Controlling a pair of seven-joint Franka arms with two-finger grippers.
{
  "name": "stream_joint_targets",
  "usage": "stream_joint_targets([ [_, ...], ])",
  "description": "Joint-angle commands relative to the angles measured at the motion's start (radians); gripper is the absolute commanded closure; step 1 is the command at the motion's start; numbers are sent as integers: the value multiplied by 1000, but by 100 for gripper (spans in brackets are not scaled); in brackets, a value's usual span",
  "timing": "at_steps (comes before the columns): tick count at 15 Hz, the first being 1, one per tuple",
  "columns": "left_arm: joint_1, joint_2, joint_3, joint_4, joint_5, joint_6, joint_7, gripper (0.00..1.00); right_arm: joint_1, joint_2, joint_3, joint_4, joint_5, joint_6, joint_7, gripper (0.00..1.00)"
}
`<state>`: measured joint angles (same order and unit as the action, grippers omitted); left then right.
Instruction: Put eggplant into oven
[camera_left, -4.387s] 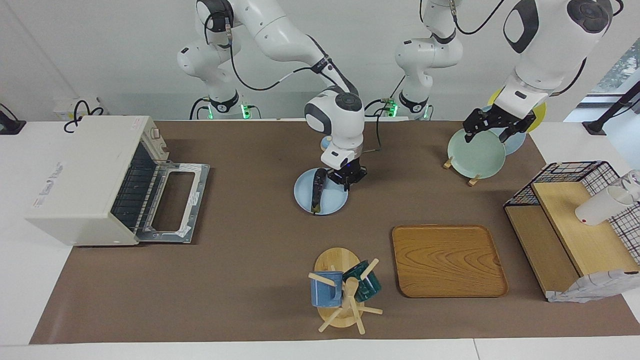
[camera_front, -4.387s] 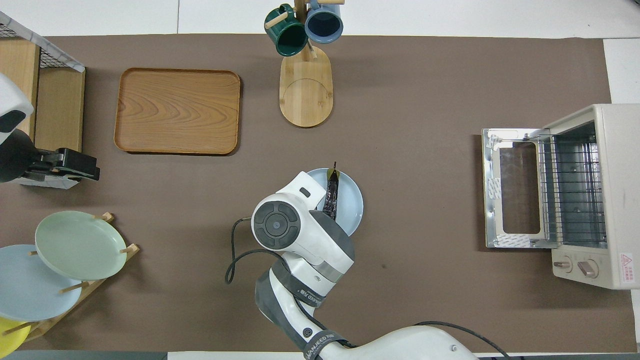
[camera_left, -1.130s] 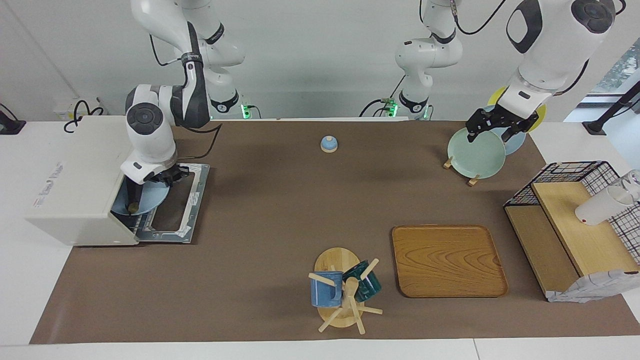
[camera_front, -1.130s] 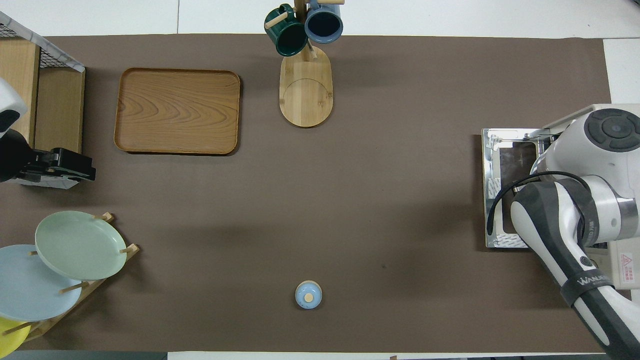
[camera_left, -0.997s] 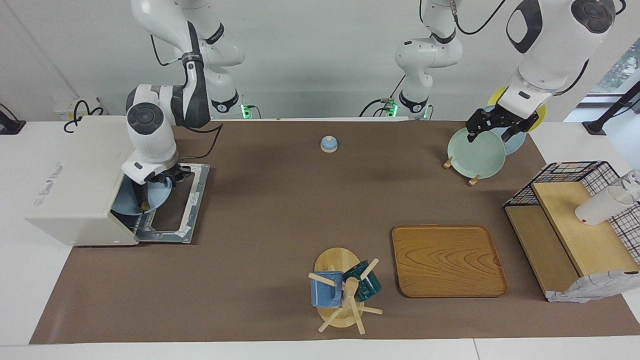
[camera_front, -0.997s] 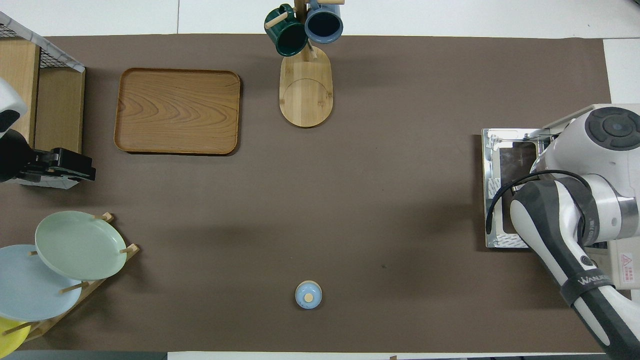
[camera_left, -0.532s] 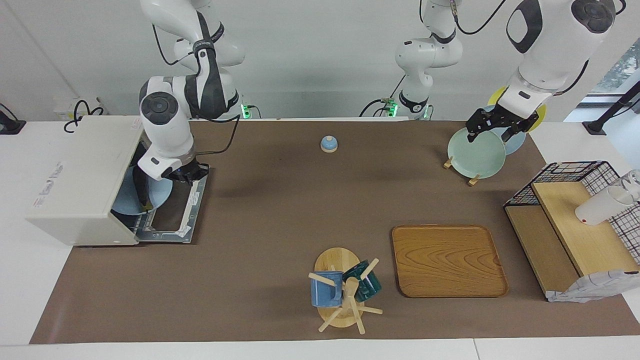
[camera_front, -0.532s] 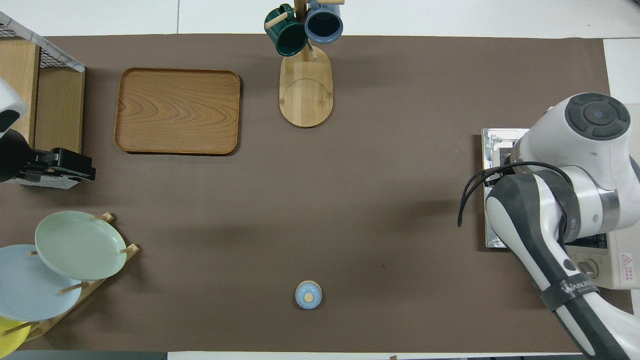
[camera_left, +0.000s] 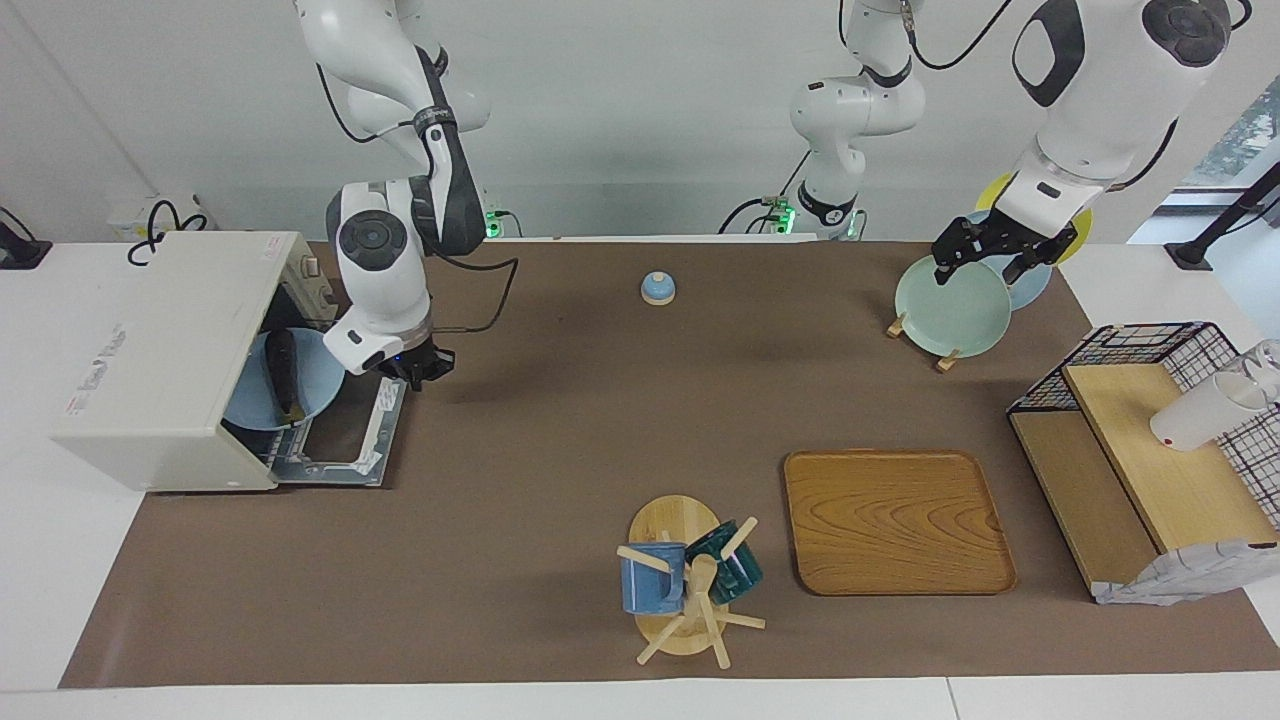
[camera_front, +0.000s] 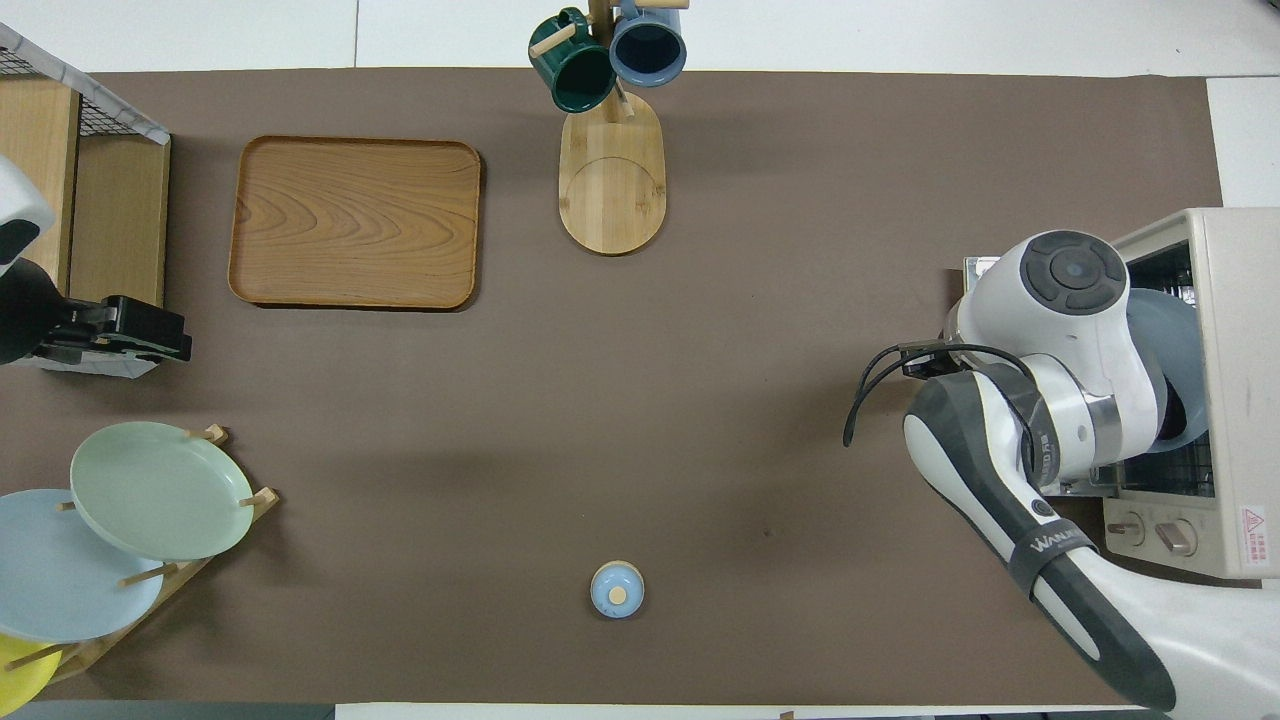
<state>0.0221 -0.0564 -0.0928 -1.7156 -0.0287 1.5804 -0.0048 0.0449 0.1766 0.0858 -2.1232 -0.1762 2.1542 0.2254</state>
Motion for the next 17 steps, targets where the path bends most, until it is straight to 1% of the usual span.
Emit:
stream_joint_targets([
  [1, 16, -8, -11, -4, 15, -2, 11, 0, -13, 0, 6, -21, 17, 21, 19, 100],
  [7, 16, -8, -11, -4, 15, -2, 11, 0, -17, 7, 3, -49, -3, 44, 14, 100],
  [14, 16, -8, -11, -4, 15, -2, 11, 0, -17, 6, 3, -52, -130, 41, 11, 100],
  [17, 16, -8, -11, -4, 15, -2, 11, 0, -19, 6, 3, -55, -134, 41, 11, 100],
])
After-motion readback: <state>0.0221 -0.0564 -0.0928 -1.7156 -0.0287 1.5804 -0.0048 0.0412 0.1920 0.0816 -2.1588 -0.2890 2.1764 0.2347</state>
